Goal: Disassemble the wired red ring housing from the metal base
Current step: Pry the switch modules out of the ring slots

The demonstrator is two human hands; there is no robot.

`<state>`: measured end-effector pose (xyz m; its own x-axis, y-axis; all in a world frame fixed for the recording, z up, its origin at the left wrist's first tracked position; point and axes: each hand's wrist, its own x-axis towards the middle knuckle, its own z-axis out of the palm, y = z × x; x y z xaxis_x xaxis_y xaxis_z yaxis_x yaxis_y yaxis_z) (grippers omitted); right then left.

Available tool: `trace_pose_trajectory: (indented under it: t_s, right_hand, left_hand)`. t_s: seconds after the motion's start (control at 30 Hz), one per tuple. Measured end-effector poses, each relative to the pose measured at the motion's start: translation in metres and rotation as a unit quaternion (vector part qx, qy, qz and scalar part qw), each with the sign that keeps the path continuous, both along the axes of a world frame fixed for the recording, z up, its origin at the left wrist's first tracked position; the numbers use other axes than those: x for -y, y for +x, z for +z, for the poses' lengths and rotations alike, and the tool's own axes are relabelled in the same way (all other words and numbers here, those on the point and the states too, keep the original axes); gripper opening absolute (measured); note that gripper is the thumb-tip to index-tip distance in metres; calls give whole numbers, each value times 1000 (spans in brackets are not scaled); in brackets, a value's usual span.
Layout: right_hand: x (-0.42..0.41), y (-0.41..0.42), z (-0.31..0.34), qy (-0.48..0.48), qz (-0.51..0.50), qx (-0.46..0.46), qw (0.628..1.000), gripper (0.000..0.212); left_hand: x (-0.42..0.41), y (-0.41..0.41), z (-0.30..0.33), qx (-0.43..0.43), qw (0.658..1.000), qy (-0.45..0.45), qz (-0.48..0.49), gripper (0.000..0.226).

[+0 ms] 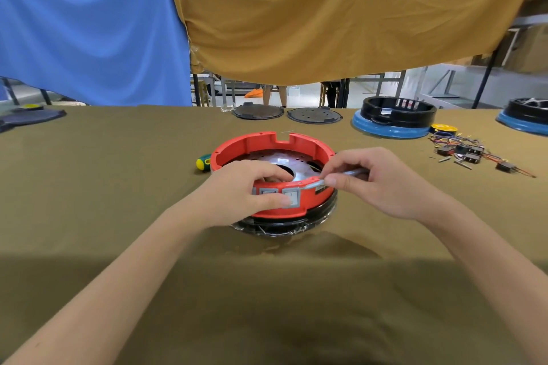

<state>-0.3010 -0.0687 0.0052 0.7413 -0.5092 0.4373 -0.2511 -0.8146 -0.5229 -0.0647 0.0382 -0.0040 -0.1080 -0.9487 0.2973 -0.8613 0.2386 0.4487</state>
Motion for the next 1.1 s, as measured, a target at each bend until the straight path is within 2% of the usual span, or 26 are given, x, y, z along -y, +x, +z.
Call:
trace_pose_trajectory:
  t_s: [0.17,0.27,0.4,0.8,1.1]
  right_hand:
    - [-9,1,-2,-85,-3,24,996,3]
    - [-14,1,2,-135,-1,11,991,5]
    - [-16,1,10,-159,-1,-16,987,6]
    - [-16,1,17,-114,-6,-5,993,4]
    - [-11,6,28,-125,15,-67,990,6]
  left_hand:
    - [-1,-2,0,4,1000,13,8,34]
    - [-2,-2,-1,2,1000,8,13,34]
    - [-2,-2,-2,5,1000,8,24,35]
    - [-3,-3,-1,-7,999,26,26,33]
    - [-1,-4,0,-47,998,35,20,35]
